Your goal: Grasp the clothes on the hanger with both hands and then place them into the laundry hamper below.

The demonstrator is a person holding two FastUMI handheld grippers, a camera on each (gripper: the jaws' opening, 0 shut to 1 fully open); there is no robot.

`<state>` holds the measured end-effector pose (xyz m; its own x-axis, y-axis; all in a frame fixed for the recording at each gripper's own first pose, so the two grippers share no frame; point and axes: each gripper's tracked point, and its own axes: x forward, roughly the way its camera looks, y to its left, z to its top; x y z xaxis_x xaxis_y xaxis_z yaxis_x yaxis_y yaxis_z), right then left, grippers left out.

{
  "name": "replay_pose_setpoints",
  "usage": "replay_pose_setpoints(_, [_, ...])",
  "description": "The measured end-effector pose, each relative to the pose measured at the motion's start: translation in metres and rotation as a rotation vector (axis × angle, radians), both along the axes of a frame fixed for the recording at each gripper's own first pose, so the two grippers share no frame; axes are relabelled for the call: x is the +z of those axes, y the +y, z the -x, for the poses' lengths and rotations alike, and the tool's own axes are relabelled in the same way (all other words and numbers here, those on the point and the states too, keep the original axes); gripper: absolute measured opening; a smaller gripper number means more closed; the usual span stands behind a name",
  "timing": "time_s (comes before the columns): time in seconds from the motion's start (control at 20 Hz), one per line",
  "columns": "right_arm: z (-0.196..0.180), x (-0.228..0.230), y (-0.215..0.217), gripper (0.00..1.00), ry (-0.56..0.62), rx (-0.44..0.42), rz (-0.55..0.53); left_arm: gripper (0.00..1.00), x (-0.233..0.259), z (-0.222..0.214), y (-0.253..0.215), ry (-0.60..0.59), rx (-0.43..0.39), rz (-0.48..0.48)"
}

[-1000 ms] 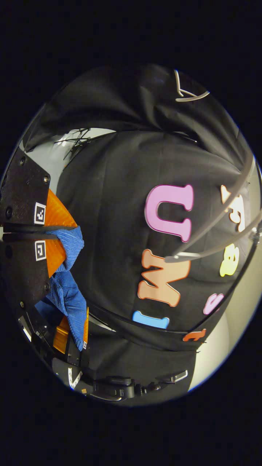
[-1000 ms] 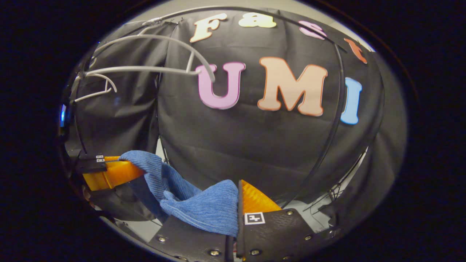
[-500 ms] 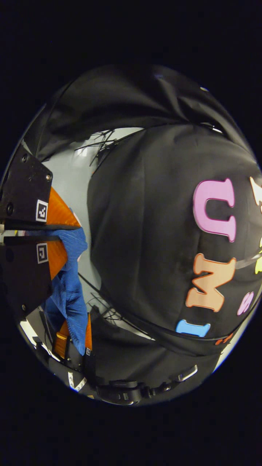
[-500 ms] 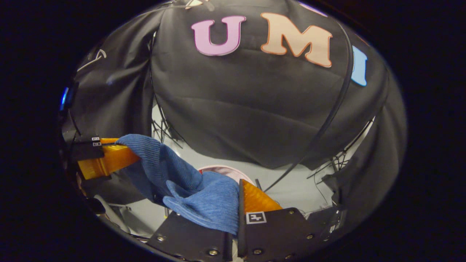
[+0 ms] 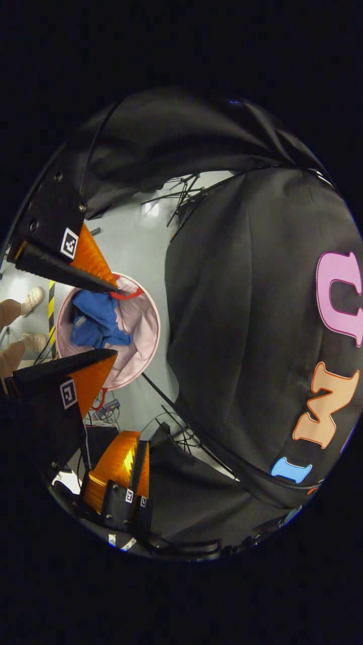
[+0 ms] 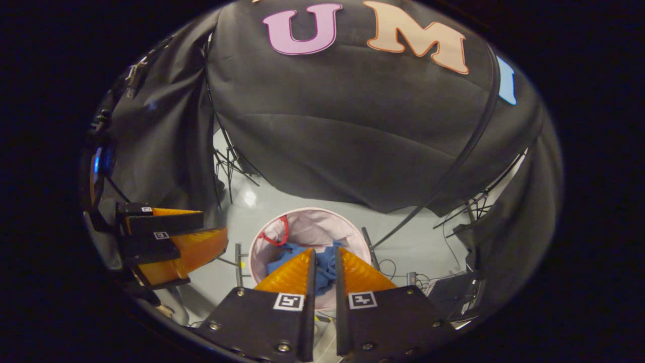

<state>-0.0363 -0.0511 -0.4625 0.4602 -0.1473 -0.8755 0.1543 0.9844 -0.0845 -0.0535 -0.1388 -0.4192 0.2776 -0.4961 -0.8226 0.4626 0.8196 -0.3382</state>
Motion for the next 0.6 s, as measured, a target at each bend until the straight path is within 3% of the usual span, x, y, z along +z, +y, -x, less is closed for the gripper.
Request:
replay_pose_setpoints(0.3, [-0.004, 0.023, 0.008, 0.18, -0.056, 0.008, 0.001, 0.72, 0.02, -0.013, 0.0, -0.065, 0.014, 0.007])
replay_pose_setpoints(0.6, [-0.042, 0.119, 0.008, 0.18, -0.3, -0.002, 0.042, 0.71, 0.12, -0.05, -0.002, -0.29, 0.075, 0.124])
